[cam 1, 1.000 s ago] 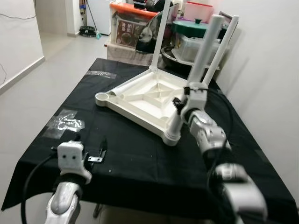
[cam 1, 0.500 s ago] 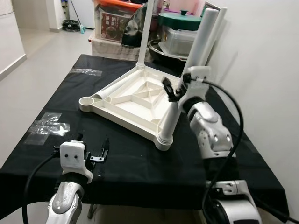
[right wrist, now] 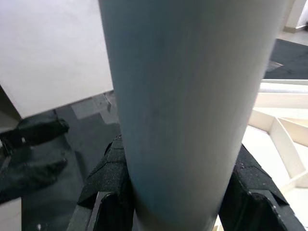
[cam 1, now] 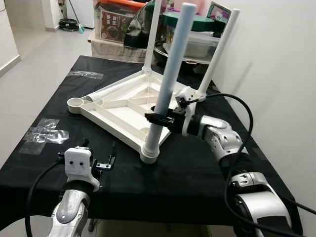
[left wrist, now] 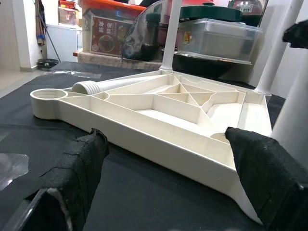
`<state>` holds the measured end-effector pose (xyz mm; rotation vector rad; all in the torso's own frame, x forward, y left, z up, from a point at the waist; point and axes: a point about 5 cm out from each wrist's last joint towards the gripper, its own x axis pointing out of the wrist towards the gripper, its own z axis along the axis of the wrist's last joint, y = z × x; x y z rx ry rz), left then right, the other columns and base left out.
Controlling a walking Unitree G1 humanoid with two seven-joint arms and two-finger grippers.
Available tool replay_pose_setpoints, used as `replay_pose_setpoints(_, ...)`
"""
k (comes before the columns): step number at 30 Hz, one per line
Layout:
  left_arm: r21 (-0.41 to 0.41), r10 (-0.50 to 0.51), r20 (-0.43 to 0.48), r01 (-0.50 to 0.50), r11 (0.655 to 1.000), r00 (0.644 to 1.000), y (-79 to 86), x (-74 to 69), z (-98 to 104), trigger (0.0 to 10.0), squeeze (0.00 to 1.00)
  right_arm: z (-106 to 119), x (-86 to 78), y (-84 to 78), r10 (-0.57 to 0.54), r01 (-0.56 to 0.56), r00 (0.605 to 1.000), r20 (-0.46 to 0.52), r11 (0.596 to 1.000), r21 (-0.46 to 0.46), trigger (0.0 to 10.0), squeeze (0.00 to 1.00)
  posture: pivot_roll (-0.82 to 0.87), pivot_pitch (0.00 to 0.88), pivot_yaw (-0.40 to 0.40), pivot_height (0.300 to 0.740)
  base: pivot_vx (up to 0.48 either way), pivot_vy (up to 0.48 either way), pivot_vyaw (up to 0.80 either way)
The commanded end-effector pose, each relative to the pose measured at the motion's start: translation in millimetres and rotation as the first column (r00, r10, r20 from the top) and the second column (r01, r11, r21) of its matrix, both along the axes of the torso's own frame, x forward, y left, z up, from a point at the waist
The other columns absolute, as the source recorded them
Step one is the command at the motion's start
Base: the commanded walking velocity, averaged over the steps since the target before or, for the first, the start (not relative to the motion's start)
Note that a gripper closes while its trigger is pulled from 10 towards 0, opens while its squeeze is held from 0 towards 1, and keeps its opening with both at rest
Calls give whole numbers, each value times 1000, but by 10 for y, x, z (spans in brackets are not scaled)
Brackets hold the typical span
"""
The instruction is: Building children table
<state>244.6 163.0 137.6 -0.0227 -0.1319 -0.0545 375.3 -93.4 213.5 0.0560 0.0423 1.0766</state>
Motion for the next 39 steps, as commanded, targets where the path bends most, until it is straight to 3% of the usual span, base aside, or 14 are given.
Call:
replay_pose_setpoints(1, -12, -6, -8, 6, 1000, 1000, -12, -20, -26, 10000, 0, -67, 47, -4, -106, 108, 993, -46, 994, 36, 0, 0, 104, 0, -200, 740, 0, 0, 0)
replay_pose_setpoints(6, -12, -10, -14, 10, 1000, 1000, -8, -36, -35, 10000, 0, -297, 201, -246, -608, 601, 780, -149, 794, -91, 0, 0, 91, 0, -189, 740, 0, 0, 0)
replay_pose_setpoints(8, -13, -12, -21, 12, 1000, 1000, -3, -48, -45, 10000, 0, -495, 99, -524, -871, 858, 460, -172, 486, -167, 0, 0, 81, 0, -178, 740, 0, 0, 0)
replay_pose_setpoints(15, -11, -16, -30, 16, 1000, 999, 4, -53, -57, 10000, 0, -459, -312, -645, -969, 963, 242, -40, 245, -109, 0, 0, 62, 0, -159, 740, 0, 0, 0)
replay_pose_setpoints(17, -10, -17, -31, 17, 1000, 999, 5, -51, -60, 10000, 0, -416, -310, -639, -963, 958, 267, -22, 268, -105, 0, 0, 57, 0, -155, 740, 0, 0, 0)
replay_pose_setpoints(18, -11, -19, -34, 19, 1000, 999, 6, -45, -63, 10000, 0, -336, -259, -566, -929, 925, 369, -35, 371, -85, 10000, 0, 52, 0, -153, 740, 0, 0, 0)
replay_pose_setpoints(19, -11, -19, -34, 19, 1000, 999, 6, -45, -63, 10000, 0, -336, -259, -566, -929, 925, 369, -35, 371, -85, 10000, 0, 52, 0, -153, 740, 0, 0, 0)
replay_pose_setpoints(20, -11, -20, -34, 20, 1000, 999, 4, -41, -64, 10000, 0, -239, -248, -527, -906, 906, 423, -28, 423, -16, 10000, 937, 55, 0, -155, 740, 0, 0, 0)
replay_pose_setpoints(22, -10, -21, -34, 20, 1000, 999, 1, -35, -64, 10000, 0, -177, -215, -518, -888, 889, 458, -41, 458, 25, 10000, 1000, 61, 0, -160, 740, 0, 0, 0)
replay_pose_setpoints(26, -9, -19, -32, 19, 1000, 999, 2, -29, -60, 10000, 0, -65, -122, -525, -875, 874, 484, -31, 481, 66, 10000, 1000, 69, 0, -166, 740, 0, 0, 0)
replay_pose_setpoints(27, -8, -17, -30, 17, 1000, 999, 3, -22, -56, 10000, 0, 60, -12, -499, -817, 816, 574, -52, 566, 121, 10000, 525, 69, 0, -168, 740, 0, 0, 0)
replay_pose_setpoints(30, -8, -17, -30, 17, 1000, 999, 3, -22, -56, 10000, 0, 60, -12, -499, -817, 816, 574, -52, 566, 121, 10000, 525, 69, 0, -168, 740, 0, 0, 0)
replay_pose_setpoints(31, -9, -16, -27, 16, 1000, 999, 2, -15, -53, 10000, 0, 156, 92, -470, -701, 708, 705, -111, 683, 179, 10000, 0, 68, 0, -169, 740, 0, 0, 0)
replay_pose_setpoints(39, -6, -26, -19, 26, 1000, 999, -32, 18, -38, 10000, 0, 37, -27, -243, -23, 25, 1000, -16, 989, 148, 10000, 0, 100, 0, -189, 740, 0, 0, 0)
